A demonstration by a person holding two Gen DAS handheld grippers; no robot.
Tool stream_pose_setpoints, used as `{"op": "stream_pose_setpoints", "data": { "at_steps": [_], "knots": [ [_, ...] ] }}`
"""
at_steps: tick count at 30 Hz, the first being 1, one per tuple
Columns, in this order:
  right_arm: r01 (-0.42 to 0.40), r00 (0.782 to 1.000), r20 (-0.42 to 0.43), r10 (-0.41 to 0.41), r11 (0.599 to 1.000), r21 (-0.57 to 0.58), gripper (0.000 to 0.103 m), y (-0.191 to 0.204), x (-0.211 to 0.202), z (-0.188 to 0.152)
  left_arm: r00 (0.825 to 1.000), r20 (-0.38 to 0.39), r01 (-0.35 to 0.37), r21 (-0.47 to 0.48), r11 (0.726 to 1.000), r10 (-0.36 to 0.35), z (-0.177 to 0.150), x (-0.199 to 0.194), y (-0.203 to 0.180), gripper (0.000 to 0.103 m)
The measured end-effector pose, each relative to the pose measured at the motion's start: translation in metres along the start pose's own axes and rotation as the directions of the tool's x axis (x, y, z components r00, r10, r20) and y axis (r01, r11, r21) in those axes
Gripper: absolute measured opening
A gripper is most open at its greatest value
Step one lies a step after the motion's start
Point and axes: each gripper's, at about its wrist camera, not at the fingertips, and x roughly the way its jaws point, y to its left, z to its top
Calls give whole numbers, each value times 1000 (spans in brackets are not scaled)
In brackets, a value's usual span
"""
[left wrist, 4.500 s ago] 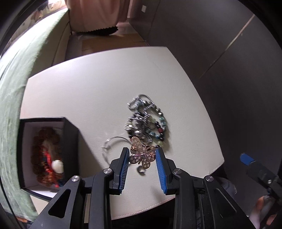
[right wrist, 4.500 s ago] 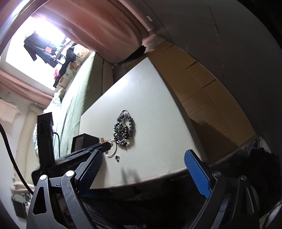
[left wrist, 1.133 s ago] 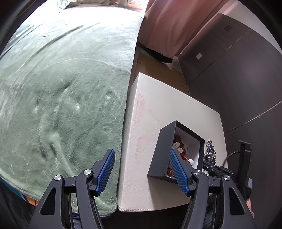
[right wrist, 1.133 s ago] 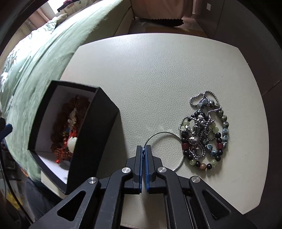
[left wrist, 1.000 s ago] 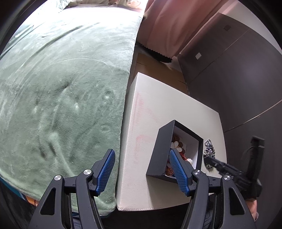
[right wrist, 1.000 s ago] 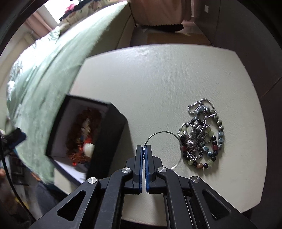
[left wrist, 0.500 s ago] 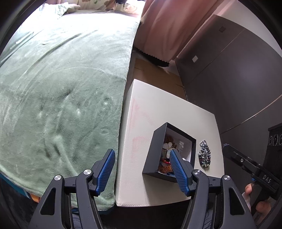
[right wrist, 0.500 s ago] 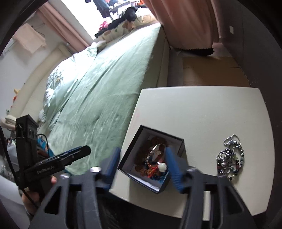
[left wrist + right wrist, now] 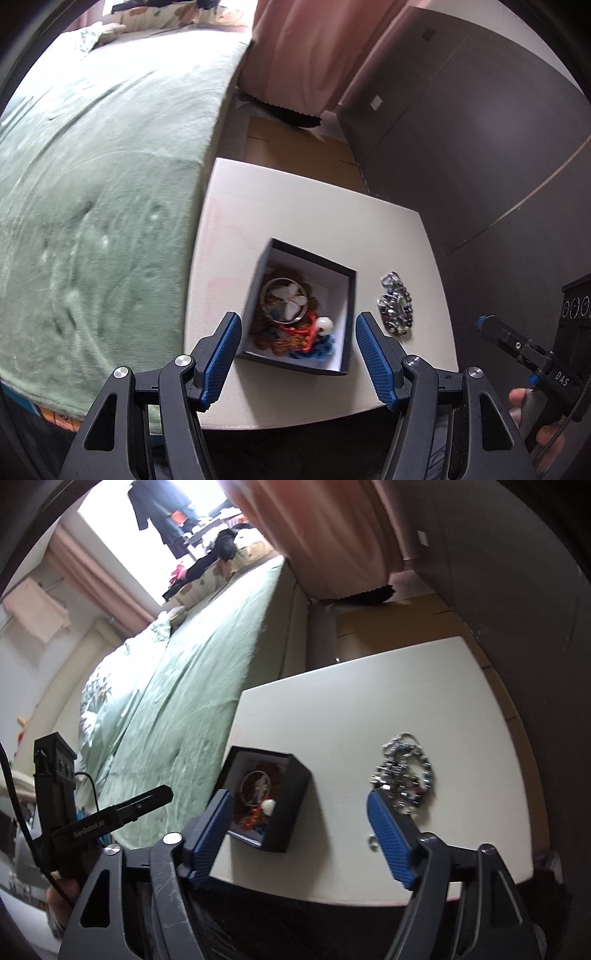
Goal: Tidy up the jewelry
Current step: 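Carry the hoop over the black box and open the right tool, then move the left tool to the tangled beaded chains and grasp them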
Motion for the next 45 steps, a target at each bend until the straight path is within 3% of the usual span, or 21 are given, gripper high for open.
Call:
{"op": "stream_pose_setpoints", "data": {
  "at_steps": [5,21,27,29,35,45],
  "knots": [
    [17,1000,-1,-17,997,76,94,-36,-12,-8,1000,-25,4,53,999,-3,-2,16,-34,65],
    [10,993,113,-36,976,216,95,-127,-50,-29,995,-100,-4,200,980,24,-5,78,-127,64],
    [25,991,123,-59,966,256,88,-150,-51,-36,986,-154,-21,244,970,61,-4,113,-151,37],
    [32,991,114,-65,963,267,84,-157,-48,-37,982,-175,-29,249,968,75,-3,126,-157,36],
    [87,990,79,-113,957,277,83,-170,-40,-38,972,-206,-52,283,958,114,-5,155,-169,29],
    [102,991,53,-124,948,301,83,-186,-34,-39,947,-265,-102,285,953,180,-9,197,-161,19]
  ]
}}
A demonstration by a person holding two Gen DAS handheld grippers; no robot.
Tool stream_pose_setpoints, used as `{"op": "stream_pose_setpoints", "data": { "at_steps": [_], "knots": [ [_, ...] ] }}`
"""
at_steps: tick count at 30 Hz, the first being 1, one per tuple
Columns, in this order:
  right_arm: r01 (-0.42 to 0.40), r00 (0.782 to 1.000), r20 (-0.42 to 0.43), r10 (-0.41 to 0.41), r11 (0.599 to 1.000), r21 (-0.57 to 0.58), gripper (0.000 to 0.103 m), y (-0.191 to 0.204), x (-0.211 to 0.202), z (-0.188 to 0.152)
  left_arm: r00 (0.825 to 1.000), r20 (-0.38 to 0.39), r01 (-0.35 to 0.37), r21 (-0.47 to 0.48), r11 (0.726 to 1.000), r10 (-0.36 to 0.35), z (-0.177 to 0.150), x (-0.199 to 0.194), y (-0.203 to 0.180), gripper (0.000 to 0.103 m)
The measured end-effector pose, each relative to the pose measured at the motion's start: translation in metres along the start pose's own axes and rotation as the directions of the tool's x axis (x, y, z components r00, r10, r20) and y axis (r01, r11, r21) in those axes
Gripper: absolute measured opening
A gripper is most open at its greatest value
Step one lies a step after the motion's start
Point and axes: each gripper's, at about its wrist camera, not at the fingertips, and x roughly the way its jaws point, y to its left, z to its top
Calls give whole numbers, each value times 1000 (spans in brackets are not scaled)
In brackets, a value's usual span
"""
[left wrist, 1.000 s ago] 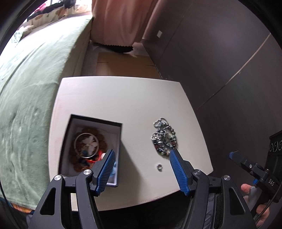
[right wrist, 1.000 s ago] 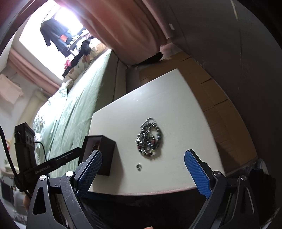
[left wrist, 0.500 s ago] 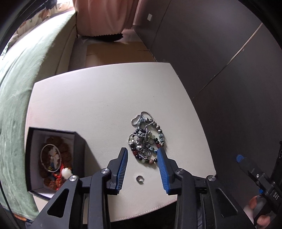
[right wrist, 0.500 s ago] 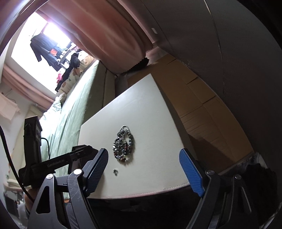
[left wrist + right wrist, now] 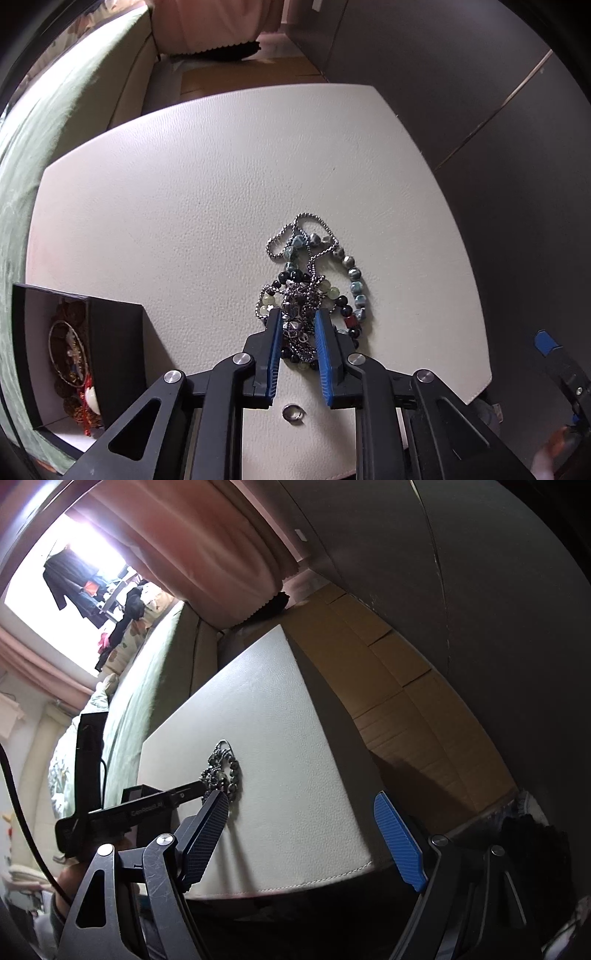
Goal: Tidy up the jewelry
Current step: 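Move the left tool to the tangled beaded chains and grasp them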
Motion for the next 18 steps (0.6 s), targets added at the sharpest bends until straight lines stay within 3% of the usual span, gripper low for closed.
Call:
{"op": "stream_pose_setpoints", "data": {
  "at_steps": [8,12,15,18],
  "knots": [
    [8,1000,-17,-7,1000,5,83,-3,8,2,1000,-7,20,-20,1000,-21,5,8,4,19],
    [5,1000,-22,-5,1000,-3,83,3,11,3,1000,12,2,28,1000,-2,7,8,-2,21],
    [-1,1000,-21,0,1000,-12,83,10,11,3,999,4,50,-8,999,-49,7,7,4,14],
    [-7,1000,-17,7,1000,-31,82,19,8,2,997,9,71,1,998,-71,6,-6,4,13]
  ]
}}
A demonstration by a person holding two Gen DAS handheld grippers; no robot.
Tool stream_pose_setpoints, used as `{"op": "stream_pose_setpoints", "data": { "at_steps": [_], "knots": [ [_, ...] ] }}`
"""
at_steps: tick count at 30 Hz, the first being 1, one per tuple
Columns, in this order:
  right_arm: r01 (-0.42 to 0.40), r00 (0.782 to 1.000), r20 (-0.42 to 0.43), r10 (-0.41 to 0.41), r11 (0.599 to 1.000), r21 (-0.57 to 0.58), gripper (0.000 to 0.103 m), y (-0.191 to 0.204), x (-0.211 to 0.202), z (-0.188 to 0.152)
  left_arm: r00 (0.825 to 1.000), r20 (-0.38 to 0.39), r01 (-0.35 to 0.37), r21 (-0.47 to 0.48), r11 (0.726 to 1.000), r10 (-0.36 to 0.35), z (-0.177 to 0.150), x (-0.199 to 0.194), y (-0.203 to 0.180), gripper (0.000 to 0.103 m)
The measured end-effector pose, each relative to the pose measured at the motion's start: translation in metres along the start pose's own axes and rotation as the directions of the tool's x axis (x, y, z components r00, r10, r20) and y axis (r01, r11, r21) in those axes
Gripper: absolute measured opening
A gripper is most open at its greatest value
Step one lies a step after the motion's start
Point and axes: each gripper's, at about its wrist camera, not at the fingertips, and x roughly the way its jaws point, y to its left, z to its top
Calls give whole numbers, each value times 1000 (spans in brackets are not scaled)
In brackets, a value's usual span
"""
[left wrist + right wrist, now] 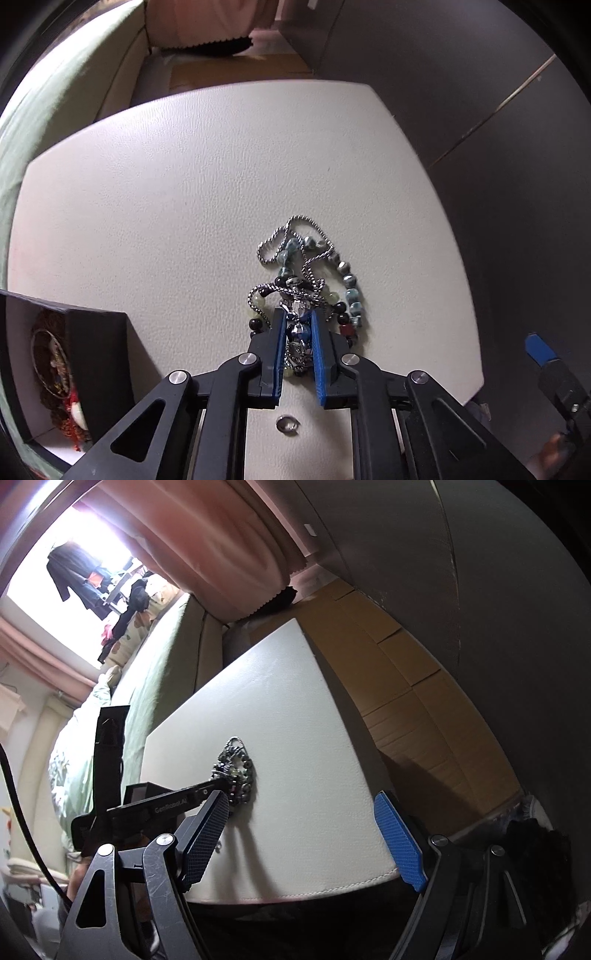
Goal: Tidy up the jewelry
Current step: 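Move the left tool to the tangled beaded chains and grasp them, then lift chains with left tool while right tool grasps green-and-black bead bracelet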
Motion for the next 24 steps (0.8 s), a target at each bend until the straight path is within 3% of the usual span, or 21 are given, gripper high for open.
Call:
{"op": "stream_pose_setpoints", "data": {
  "at_steps": [9,18,24],
  "knots": [
    [-63,997,-45,62,998,-19,64,29,16,1,987,159,12,23,1000,-16,7,-89,10,13],
    [-83,990,-115,80,996,-23,47,55,49,4,956,292,8,13,1000,-11,8,-168,34,13],
    [-47,982,-187,40,998,-37,38,66,85,3,931,364,0,5,1000,-2,7,-206,47,13]
  ]
}}
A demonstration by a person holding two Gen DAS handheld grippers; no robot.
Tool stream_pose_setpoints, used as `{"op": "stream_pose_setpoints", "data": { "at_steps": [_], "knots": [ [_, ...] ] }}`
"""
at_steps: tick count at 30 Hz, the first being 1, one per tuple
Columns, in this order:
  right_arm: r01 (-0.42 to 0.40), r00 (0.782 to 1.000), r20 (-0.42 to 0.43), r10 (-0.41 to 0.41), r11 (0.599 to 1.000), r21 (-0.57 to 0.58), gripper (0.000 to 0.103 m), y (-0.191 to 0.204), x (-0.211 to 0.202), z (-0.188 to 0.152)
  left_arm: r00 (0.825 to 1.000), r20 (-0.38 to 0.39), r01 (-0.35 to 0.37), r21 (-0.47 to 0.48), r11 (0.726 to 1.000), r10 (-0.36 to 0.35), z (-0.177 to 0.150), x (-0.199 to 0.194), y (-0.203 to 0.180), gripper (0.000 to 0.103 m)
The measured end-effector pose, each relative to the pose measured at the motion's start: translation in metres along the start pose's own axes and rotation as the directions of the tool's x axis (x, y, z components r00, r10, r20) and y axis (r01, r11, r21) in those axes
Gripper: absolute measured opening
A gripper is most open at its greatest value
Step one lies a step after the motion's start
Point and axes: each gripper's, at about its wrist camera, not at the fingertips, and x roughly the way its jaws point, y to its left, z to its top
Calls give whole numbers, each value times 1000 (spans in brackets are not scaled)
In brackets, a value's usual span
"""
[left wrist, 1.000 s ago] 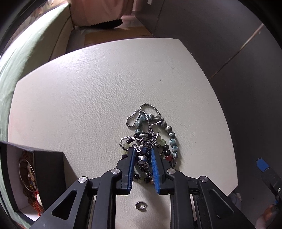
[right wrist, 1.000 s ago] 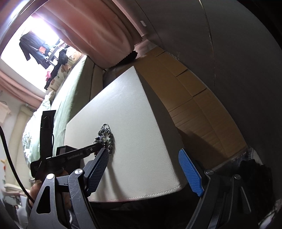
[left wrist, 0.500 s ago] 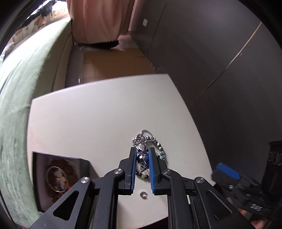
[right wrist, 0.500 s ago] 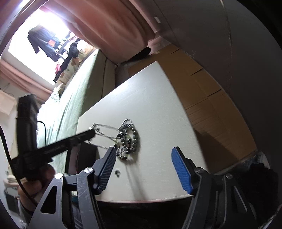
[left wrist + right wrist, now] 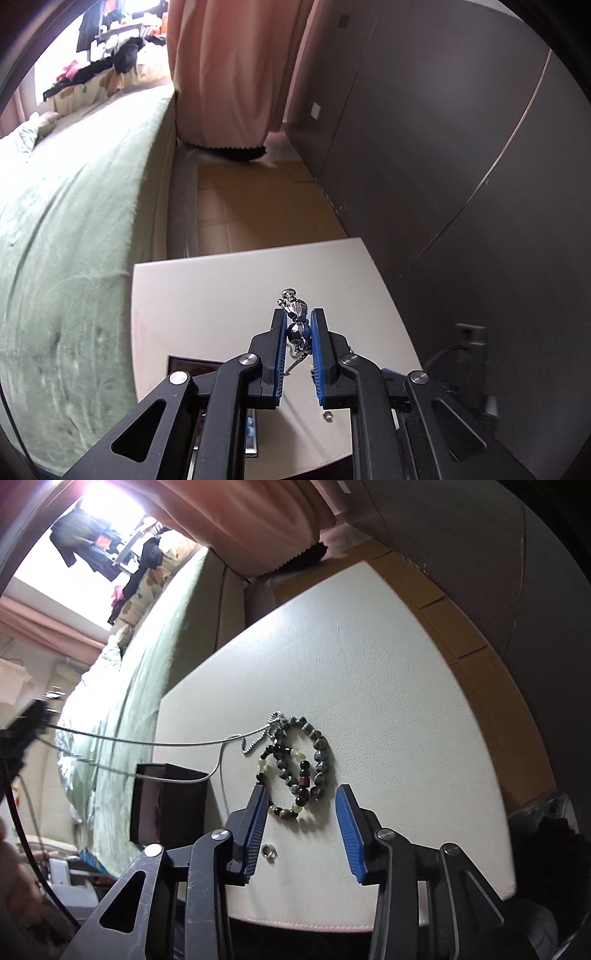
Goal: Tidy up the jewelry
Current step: 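Lift chains with left tool while right tool grasps green-and-black bead bracelet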
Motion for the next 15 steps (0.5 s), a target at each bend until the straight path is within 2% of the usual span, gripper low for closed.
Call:
{"op": "stream_pose_setpoints", "data": {
  "at_steps": [6,9,11,12,13,15],
  "knots": [
    [58,997,-55,-58,998,-16,34,10,29,5,998,63,-20,6,1000,19,12,-35,5,13],
    [94,991,-94,-95,995,-17,26,12,44,3,995,98,-25,13,1000,23,17,-55,6,13],
    [127,988,-86,-129,992,-24,16,13,47,2,993,117,-26,21,999,24,21,-64,5,13],
    [137,987,-87,-138,990,-20,16,13,48,3,992,126,-27,24,999,24,22,-69,3,13],
    [130,988,-87,-131,991,-12,11,12,46,3,990,138,-29,30,999,24,24,-76,2,13],
    [127,988,-82,-127,992,-8,10,11,41,2,988,154,-32,39,999,26,26,-84,0,13]
  ]
}}
